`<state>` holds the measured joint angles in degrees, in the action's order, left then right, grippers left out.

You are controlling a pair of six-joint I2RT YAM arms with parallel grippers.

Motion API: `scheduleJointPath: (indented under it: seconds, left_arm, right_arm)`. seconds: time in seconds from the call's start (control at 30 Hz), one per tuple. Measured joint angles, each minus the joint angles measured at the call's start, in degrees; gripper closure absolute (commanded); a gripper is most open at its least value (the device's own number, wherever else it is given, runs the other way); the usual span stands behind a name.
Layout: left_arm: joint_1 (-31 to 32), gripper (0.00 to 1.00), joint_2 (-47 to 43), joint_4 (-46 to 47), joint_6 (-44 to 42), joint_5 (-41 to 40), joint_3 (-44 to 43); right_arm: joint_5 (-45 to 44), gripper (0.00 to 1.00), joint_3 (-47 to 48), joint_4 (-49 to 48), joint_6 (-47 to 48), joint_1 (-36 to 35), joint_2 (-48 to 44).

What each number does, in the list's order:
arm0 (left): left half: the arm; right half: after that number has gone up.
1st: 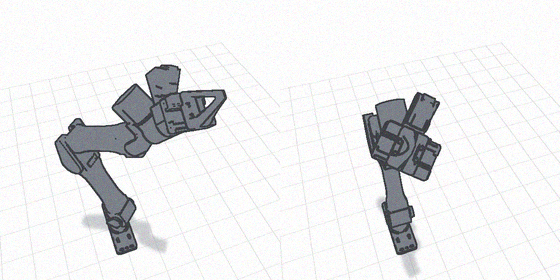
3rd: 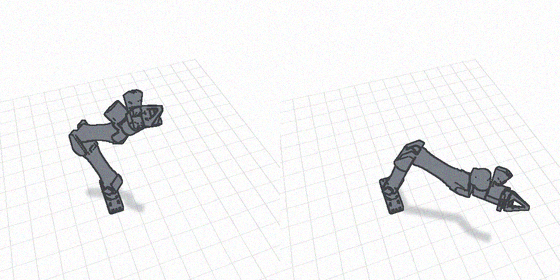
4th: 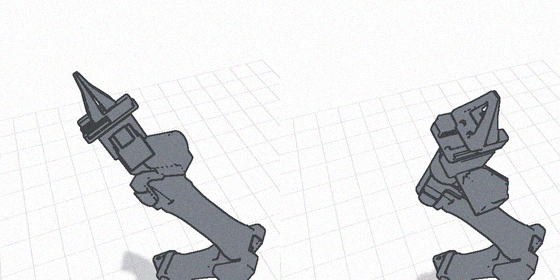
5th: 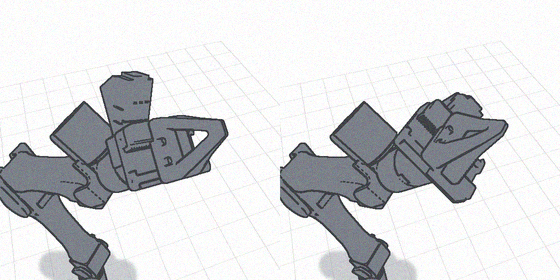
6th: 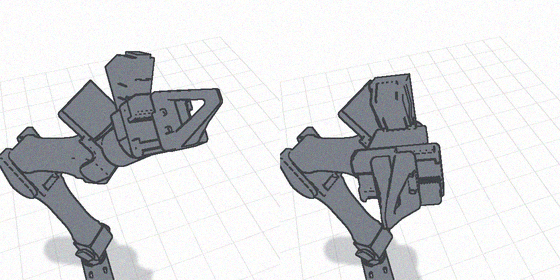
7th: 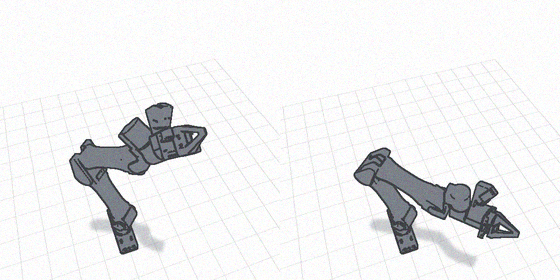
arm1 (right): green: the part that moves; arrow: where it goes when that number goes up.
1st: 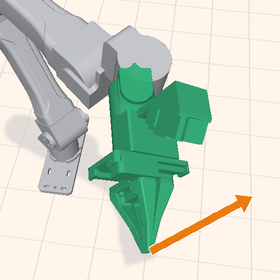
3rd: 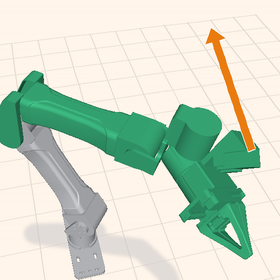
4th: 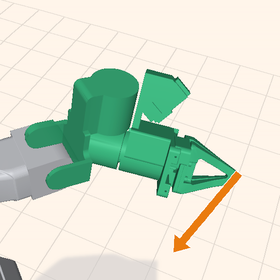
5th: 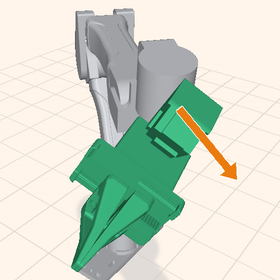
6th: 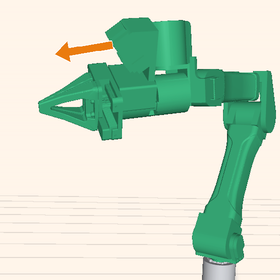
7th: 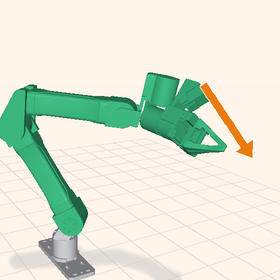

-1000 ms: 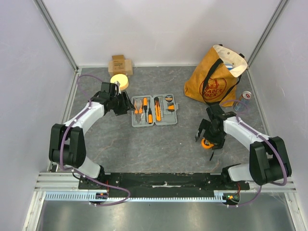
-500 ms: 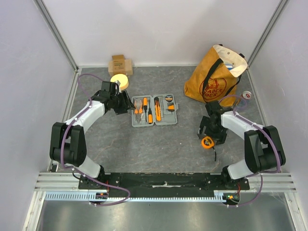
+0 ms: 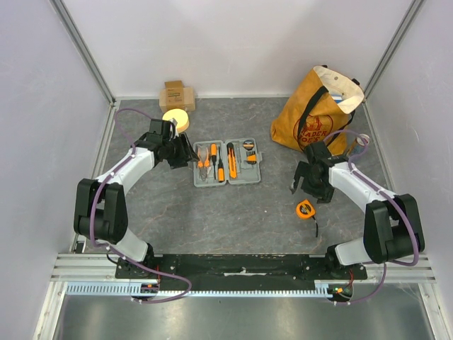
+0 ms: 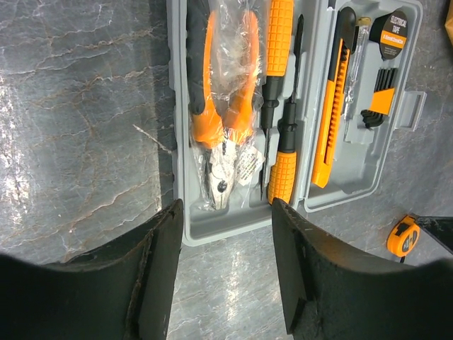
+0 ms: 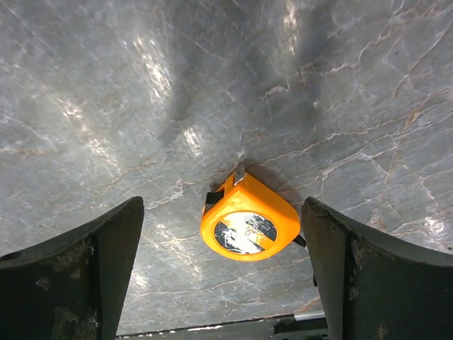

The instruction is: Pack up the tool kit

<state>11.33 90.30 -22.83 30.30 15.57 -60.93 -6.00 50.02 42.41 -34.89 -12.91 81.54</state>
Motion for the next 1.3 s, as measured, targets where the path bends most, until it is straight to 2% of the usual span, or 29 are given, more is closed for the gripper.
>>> scheduleJointPath:
  seconds: [0.37,0.6,0.77,0.93,1.1,1.3]
  left_arm:
    - [0.00,0.42,-0.02,-1.18,-0.20,0.00,0.00]
    - [0.00,0.43,-0.02,-1.51,-0.39,-0.02,0.00]
    - [0.00,0.43,-0.02,-1.53,-0.39,-0.02,0.00]
    - [0.00,0.43,-0.04,-1.60,-0.42,-0.11,0.00]
    - [0.00,0.43,-0.37,-2.34,-0.44,-0.63,0.00]
    - [0.00,0.44,-1.73,-1.92,-0.39,-3.23,0.66]
  right_arm:
    - [9.57,0.03,-5.73,-3.91,2.25,-1.77,0.52]
    - [13.84,0.06,-3.65,-8.55,5.60,-12.41,3.93]
    - [16.65,0.07,0.61,-10.75,8.17,-17.53,8.26]
    - [12.74,0.02,5.05,-9.99,8.48,-19.56,8.94]
    - [5.57,0.02,9.29,-8.79,4.74,-20.37,3.02]
    - [4.94,0.02,6.88,-10.45,-0.28,-20.37,-3.67]
